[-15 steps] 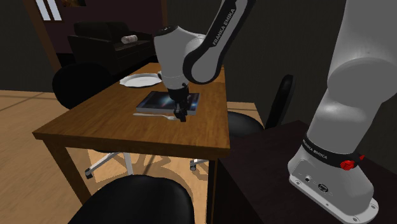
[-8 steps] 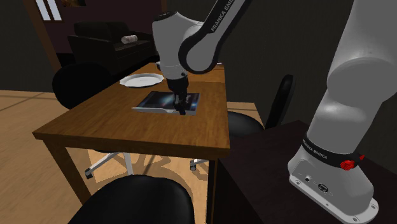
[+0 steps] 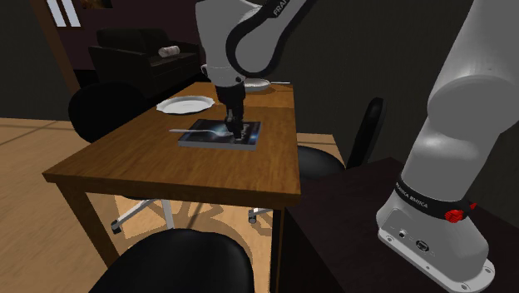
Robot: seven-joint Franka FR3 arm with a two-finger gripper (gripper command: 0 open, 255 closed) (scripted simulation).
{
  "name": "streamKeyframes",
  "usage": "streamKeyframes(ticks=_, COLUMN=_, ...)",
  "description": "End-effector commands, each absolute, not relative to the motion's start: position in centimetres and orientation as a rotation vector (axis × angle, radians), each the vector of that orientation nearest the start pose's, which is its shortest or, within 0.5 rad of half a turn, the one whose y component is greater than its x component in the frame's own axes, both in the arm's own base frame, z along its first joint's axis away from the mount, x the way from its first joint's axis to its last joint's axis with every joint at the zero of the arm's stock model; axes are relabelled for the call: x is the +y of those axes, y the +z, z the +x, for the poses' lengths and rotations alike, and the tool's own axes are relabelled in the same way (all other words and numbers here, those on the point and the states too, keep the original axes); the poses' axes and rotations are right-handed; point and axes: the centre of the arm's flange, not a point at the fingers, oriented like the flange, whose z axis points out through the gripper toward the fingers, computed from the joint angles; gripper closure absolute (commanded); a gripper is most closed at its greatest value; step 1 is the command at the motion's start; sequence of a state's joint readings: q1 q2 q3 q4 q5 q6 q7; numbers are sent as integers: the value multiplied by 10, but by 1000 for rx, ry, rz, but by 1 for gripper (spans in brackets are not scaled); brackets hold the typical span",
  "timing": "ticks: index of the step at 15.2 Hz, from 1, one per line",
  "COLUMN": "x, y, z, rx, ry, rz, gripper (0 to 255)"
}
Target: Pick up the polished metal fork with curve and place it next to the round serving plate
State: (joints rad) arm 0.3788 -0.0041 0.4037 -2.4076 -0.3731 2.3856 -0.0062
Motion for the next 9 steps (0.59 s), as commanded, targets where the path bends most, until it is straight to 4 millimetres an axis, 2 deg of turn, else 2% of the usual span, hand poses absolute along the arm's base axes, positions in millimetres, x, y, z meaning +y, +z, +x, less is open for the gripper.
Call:
streamKeyframes(ticks=1, x=339, y=323, z=347, rx=-1715, ry=-134, rz=-2914, gripper=255)
streamKeyframes(ticks=2, x=339, y=327, z=347, rx=-1715, ry=-134, rz=-2914, gripper=255)
streamKeyframes(ticks=9, x=306, y=327, z=433, rx=-1715, ry=-134, rz=-2914, gripper=255)
